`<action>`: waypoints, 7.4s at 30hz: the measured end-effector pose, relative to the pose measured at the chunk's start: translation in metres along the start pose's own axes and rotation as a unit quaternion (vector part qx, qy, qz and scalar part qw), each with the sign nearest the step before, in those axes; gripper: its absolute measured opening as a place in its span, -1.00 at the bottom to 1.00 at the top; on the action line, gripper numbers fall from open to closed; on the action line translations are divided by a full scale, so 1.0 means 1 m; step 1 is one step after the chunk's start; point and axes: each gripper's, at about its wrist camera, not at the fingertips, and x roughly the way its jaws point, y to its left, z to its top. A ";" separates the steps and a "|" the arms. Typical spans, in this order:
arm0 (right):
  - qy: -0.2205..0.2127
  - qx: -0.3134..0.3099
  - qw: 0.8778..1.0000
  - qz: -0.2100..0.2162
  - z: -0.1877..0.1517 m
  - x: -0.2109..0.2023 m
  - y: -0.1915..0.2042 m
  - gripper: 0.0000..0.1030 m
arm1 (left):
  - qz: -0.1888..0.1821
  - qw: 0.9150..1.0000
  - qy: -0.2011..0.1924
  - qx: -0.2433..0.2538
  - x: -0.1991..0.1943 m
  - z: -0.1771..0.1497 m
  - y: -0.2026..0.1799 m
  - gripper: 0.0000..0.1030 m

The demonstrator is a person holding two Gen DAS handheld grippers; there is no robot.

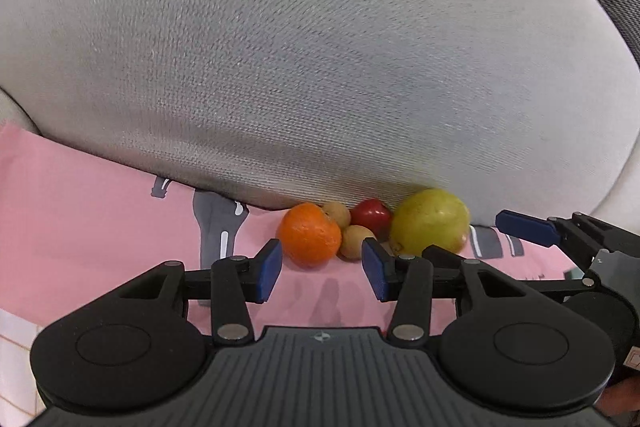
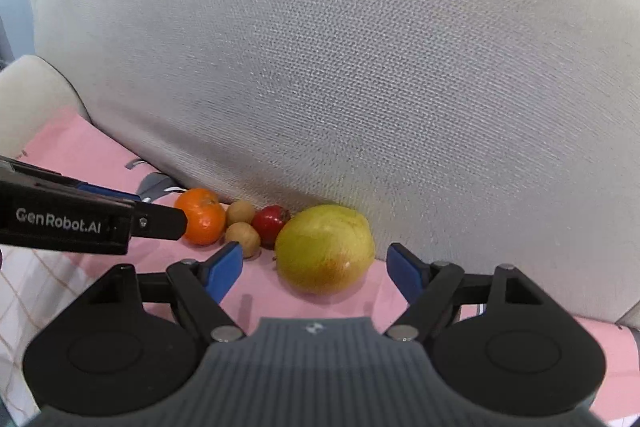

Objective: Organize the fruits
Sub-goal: 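Close the left gripper on the mandarin while the right gripper closes on the yellow-green pear, then lift the mandarin and pear and carry both over the green colander, then lower both grippers into the colander and open them to release the fruit, then move both open grippers away from the colander toward the red cherry tomatoes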

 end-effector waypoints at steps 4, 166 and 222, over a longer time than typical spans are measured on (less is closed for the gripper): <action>0.019 0.028 0.999 0.000 0.004 0.015 -0.007 0.49 | -0.006 1.000 0.009 -0.014 0.013 0.002 0.006 0.05; -0.007 0.131 0.991 -0.027 -0.102 -0.142 -0.104 0.64 | -0.029 0.984 0.043 0.172 -0.056 -0.082 -0.177 0.27; -0.028 0.029 0.999 0.004 -0.032 -0.086 -0.010 -0.15 | -0.034 0.994 0.023 0.106 -0.045 -0.067 -0.055 -0.06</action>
